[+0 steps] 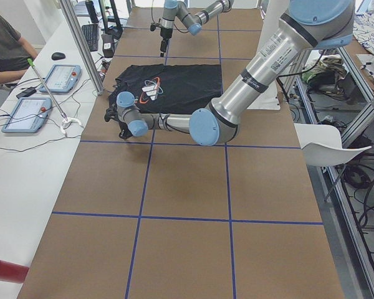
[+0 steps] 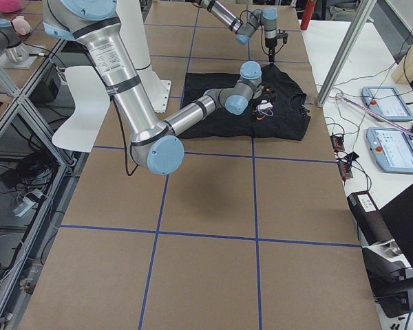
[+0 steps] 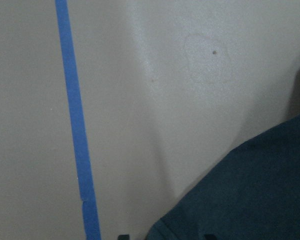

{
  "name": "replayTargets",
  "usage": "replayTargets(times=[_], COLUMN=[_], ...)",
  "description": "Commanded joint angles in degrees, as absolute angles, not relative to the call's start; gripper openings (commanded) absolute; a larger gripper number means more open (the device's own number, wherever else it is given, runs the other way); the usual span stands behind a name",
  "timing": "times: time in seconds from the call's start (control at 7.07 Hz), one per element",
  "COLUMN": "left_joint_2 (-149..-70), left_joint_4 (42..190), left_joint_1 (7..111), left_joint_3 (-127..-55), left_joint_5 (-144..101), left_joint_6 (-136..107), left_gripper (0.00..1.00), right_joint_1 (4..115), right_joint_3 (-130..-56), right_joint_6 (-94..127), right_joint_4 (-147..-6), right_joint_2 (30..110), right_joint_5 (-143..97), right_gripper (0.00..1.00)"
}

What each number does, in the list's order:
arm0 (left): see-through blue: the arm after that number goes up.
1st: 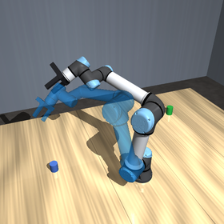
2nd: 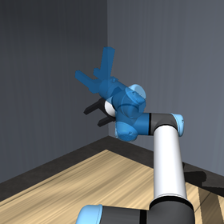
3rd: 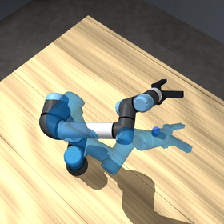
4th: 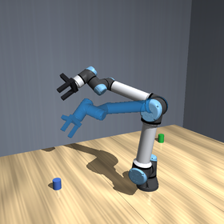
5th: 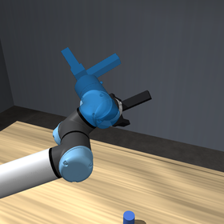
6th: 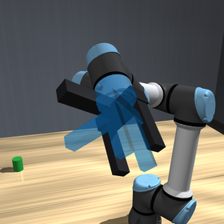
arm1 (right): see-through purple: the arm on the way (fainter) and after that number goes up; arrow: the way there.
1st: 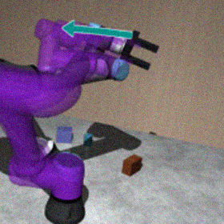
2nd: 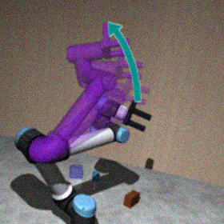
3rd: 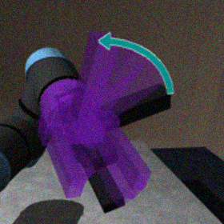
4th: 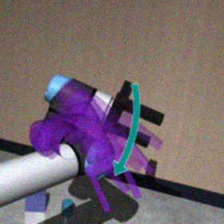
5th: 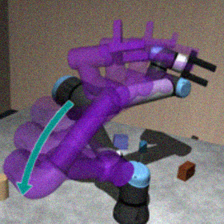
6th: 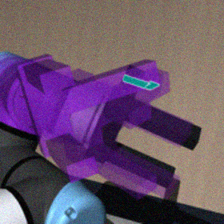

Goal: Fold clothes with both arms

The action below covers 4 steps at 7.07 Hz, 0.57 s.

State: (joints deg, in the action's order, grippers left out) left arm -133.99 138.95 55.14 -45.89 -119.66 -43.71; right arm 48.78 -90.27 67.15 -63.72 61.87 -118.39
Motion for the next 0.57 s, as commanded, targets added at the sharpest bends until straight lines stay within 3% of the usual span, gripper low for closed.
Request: replayTargets(times=[0.0,0.14,0.28,0.42], left_joint_2=[-134.03,-134.03,-134.03,-134.03], left_joint_4=[138.96,138.96,138.96,138.96], left_joint_1=[55.11,55.11,55.11,55.11], left_joint_3=[-45.53,-45.53,-45.53,-45.61], left_joint_5=[-119.62,-119.71,-119.88,-120.23], left_joint_6=[-43.68,-43.68,-43.68,-43.68], left_gripper=[0.50,0.29,0.00,0.00], right_joint_1=[48.87,48.87,48.87,48.87], right_joint_3=[-90.26,-90.26,-90.26,-90.26], right_joint_6=[67.15,67.24,67.15,67.24], right_joint_4=[-63.72,-63.81,-63.72,-63.72], right_joint_2=[61.87,61.87,61.87,61.87], right_joint_5=[-118.48,-118.48,-118.48,-118.39], right_gripper=[1.00,1.00,1.00,1.00])
